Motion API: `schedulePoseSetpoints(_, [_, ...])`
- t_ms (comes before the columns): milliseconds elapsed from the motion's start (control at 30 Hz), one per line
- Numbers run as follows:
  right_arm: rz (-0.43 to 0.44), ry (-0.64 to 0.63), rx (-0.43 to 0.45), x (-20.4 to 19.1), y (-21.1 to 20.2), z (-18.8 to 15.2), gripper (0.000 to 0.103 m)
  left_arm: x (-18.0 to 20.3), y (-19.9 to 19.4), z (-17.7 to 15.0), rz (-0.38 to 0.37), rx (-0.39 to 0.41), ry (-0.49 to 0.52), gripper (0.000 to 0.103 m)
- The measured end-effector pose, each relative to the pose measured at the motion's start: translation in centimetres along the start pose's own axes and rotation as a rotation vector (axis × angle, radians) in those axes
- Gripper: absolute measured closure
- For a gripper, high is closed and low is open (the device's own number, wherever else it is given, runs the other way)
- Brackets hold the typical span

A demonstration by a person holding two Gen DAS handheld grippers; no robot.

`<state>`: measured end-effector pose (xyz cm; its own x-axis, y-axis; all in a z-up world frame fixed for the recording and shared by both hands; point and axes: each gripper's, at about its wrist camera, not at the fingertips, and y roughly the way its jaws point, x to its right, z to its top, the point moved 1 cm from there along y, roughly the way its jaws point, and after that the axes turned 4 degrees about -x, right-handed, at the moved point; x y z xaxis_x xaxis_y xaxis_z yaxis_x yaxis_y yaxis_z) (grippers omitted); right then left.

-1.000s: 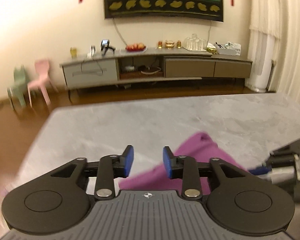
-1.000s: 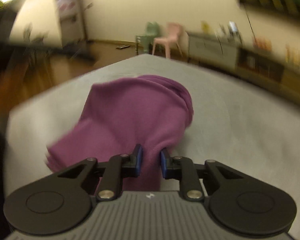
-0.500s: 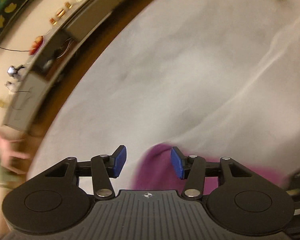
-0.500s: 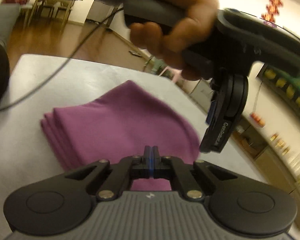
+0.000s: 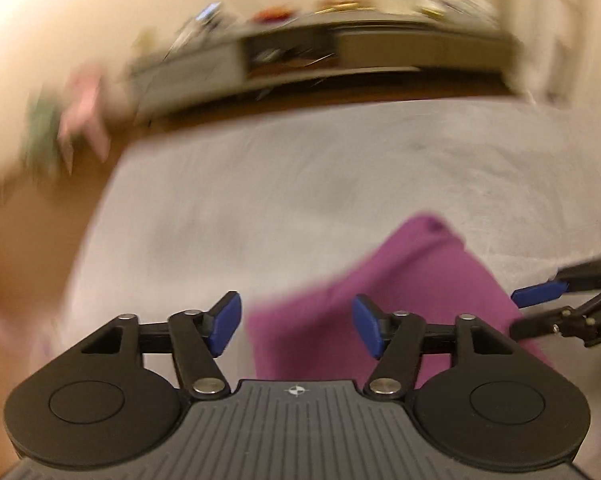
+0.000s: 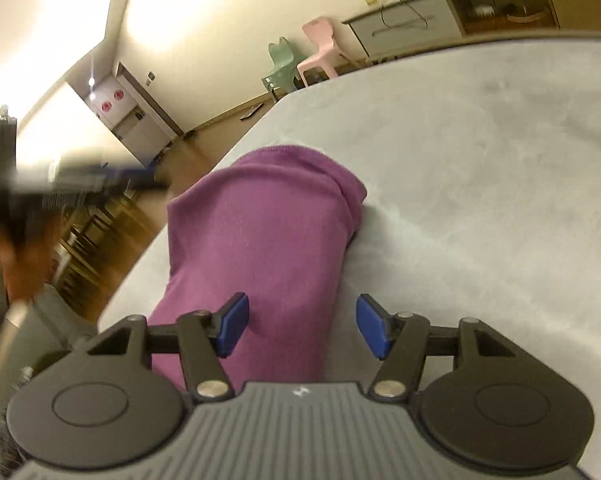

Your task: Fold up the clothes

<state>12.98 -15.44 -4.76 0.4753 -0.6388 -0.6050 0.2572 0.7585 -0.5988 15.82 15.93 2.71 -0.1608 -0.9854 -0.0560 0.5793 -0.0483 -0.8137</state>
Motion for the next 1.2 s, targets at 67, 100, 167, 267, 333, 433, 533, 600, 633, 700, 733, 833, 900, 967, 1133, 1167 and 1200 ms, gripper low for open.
schedulePoseSetpoints(67, [0.005,0.016,-0.006,0.2,0.5,-0.2,0.042,-1.4,1.2,-2.4,-0.027,-0.041,-0.102,0.02])
schedulePoseSetpoints(100, [0.005,0.022,-0.008,0.3,1.1,-0.2,0.042,-1.7,1.9,-3.0,-0.025,-0.056,-0.124,0.019])
schedulePoseSetpoints(167, [0.005,0.033,-0.006,0.5,1.3,-0.5,0.042,-2.4,3.5,-3.8,-0.045,-0.087,-0.178,0.019])
schedulePoseSetpoints(267, [0.012,0.041,0.003,0.5,1.0,-1.2,0.045,-3.7,5.9,-4.4,-0.104,-0.124,-0.27,0.017])
schedulePoseSetpoints(333, [0.018,0.036,0.004,0.3,0.8,-1.7,0.062,-4.3,6.6,-4.8,-0.176,-0.105,-0.332,0.028])
schedulePoseSetpoints(433, [-0.007,0.007,0.003,-0.1,0.9,-2.0,0.067,-3.4,7.1,-4.8,-0.228,-0.056,-0.338,0.054])
schedulePoseSetpoints(533, [-0.018,0.01,0.008,-0.2,0.9,-2.1,0.068,-2.9,6.4,-4.3,-0.241,-0.01,-0.345,0.072])
schedulePoseSetpoints(600, [-0.022,0.016,0.014,0.1,0.9,-2.2,0.068,-2.7,5.9,-3.6,-0.255,0.019,-0.349,0.074])
schedulePoseSetpoints(633, [-0.024,0.019,0.017,0.2,0.8,-2.2,0.068,-2.6,5.7,-3.2,-0.26,0.032,-0.349,0.074])
schedulePoseSetpoints(700, [-0.025,0.037,0.023,0.6,0.7,-2.2,0.068,-2.2,5.7,-2.7,-0.249,0.033,-0.343,0.074])
schedulePoseSetpoints(733, [-0.026,0.042,0.026,0.8,0.6,-2.2,0.068,-2.1,5.8,-2.6,-0.241,0.029,-0.34,0.072])
schedulePoseSetpoints(833, [-0.041,0.033,0.029,0.6,0.6,-2.2,0.069,-2.2,6.6,-2.9,-0.209,0.009,-0.319,0.06])
schedulePoseSetpoints(900, [-0.057,0.017,0.028,0.4,0.6,-2.2,0.069,-2.5,6.6,-3.5,-0.182,0.012,-0.33,0.05])
schedulePoseSetpoints(967, [-0.061,0.016,0.028,0.4,0.6,-2.2,0.069,-2.7,6.6,-4.2,-0.184,0.007,-0.341,0.036])
schedulePoseSetpoints(1133, [-0.053,0.028,0.034,0.5,0.9,-2.2,0.069,-1.6,7.6,-4.3,-0.259,0.016,-0.307,0.065])
schedulePoseSetpoints(1167, [-0.054,0.026,0.046,0.5,0.8,-2.2,0.069,-1.5,7.4,-3.5,-0.274,0.038,-0.303,0.073])
schedulePoseSetpoints(1200, [-0.059,0.021,0.063,0.5,0.7,-2.2,0.07,-1.5,6.7,-2.4,-0.302,0.068,-0.308,0.075])
